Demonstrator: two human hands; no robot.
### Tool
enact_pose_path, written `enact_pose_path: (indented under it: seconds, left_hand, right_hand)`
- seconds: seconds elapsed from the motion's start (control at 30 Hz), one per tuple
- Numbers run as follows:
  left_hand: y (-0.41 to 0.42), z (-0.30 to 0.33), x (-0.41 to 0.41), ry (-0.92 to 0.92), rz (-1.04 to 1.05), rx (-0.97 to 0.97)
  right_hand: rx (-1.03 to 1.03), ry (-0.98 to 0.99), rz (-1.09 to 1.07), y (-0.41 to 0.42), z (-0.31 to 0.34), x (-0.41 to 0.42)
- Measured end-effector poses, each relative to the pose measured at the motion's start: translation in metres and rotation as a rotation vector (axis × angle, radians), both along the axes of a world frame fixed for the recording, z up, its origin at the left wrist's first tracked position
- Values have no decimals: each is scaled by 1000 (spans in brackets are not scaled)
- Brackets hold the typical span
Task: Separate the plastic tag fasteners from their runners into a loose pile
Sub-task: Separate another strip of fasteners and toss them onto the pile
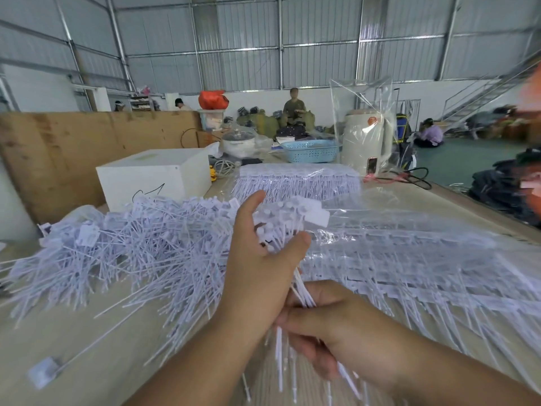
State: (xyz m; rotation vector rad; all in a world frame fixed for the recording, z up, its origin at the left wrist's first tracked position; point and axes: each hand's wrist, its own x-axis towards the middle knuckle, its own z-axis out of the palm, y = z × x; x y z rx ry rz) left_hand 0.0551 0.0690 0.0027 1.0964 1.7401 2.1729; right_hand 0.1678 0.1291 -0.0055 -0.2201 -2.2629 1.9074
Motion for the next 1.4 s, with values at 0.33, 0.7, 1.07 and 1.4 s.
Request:
enact_pose_path:
  seconds: [0.33,0.7,1.07,1.4]
  left_hand:
    - [-11,-4,11,-189,-439,-389]
    - [-25,7,-93,120,412,-544]
    - [-14,-16,-77,936,480,-1001]
    - [-14,-18,-73,1050,479,-853]
  right_hand:
    - [53,86,-132,1,11,7]
    - [55,173,-229,5,12,10]
    - [764,337,-513,25,8,20]
    - [1024,-217,-227,35,-2,16]
